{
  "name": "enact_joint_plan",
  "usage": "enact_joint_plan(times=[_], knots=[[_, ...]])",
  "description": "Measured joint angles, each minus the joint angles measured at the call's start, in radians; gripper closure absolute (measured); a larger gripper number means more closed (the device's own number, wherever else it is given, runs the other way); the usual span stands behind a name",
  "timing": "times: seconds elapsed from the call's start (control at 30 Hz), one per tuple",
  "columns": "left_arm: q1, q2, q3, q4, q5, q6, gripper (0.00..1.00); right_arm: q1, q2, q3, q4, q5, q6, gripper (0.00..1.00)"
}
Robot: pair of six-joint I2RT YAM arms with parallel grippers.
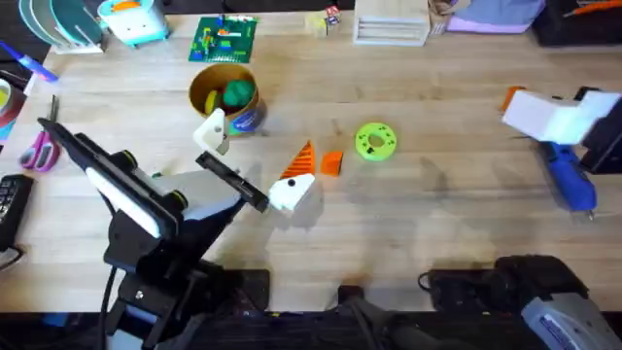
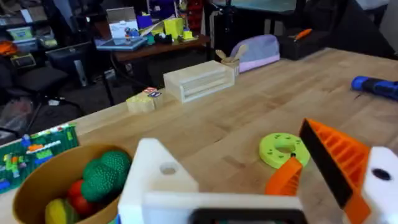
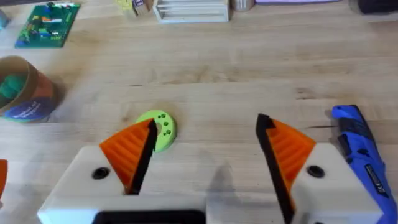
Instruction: Pick up the gripper from the table and insert it into the empty holder that is missing its gripper. Then pick up a screw, insert it into the mounting hole, and use the screwdriver to tighten it. Finally, clean up the table by picking up the vegetable and placing it into the bucket.
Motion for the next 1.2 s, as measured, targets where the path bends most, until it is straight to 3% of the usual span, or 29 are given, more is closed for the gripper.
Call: enact_joint_plan(times=[0.2,1.2], knots=[[0.000,-0.010,0.000,-0.108,0.005,-0.029,0.009,0.000,0.000,0.000,0.000,0.000,0.000,0.006],[0.000,-0.010,0.000,-0.107,0.032,-0.039,0.009,0.000,0.000,0.000,0.000,0.000,0.000,0.008]])
